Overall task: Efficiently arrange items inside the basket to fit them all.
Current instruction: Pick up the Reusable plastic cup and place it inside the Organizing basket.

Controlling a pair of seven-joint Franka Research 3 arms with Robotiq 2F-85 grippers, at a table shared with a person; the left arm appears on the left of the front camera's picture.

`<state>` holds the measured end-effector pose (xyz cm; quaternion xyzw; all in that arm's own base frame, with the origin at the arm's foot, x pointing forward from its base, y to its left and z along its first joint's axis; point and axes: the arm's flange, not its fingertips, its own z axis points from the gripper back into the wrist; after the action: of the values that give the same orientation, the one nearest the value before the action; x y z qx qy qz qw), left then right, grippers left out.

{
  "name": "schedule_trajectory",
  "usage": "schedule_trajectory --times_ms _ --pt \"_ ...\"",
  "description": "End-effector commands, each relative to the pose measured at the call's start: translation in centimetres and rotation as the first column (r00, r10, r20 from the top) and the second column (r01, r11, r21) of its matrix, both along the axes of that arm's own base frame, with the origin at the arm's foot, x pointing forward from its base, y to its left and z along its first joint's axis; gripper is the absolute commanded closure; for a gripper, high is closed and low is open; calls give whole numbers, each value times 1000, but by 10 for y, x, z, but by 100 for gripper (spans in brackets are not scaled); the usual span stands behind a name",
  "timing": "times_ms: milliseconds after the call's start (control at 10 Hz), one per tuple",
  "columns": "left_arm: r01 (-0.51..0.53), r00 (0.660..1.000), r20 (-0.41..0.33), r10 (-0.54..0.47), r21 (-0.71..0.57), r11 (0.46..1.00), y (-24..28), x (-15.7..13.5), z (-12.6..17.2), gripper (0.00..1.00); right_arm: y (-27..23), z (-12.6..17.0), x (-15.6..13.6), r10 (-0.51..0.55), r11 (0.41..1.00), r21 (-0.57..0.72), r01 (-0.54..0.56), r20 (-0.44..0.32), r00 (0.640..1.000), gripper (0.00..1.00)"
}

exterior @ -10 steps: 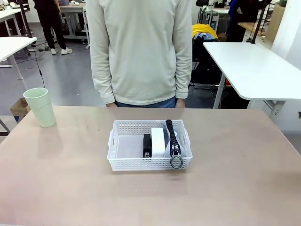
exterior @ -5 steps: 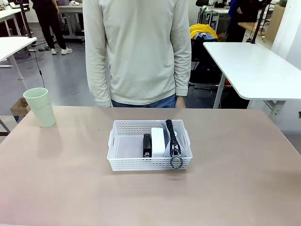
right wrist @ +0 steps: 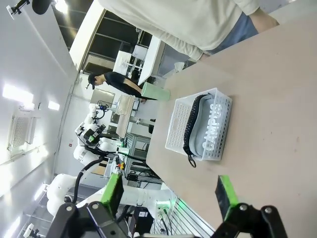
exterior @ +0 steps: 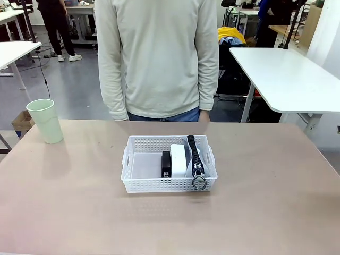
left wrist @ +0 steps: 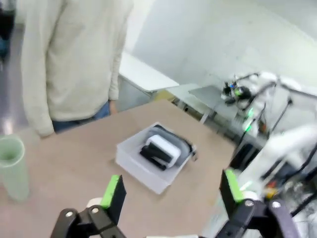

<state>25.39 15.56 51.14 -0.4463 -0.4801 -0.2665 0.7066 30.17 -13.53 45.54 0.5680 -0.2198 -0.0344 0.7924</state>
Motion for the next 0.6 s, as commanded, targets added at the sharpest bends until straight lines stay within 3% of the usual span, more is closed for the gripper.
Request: schedule_trajectory --times_ms 0,200,300,400,500 --pt "-41 925 380 4 89 995 -66 -41 -100 0 0 3 1 1 1000 11 -1 11 1000 0" --pt "-26 792 604 -87 176 984 -63 -43 -143 0 0 3 1 1 1000 11 -1 11 1000 0" --pt "-74 800 597 -66 207 975 -57 -41 -167 0 0 3 1 1 1000 11 -1 11 1000 0" --pt "-183 851 524 28 246 952 -47 -40 -180 0 0 3 1 1 1000 11 -1 11 1000 0" --pt "-14 865 495 -88 199 980 28 16 -59 0 0 3 1 1 1000 11 -1 11 1000 0"
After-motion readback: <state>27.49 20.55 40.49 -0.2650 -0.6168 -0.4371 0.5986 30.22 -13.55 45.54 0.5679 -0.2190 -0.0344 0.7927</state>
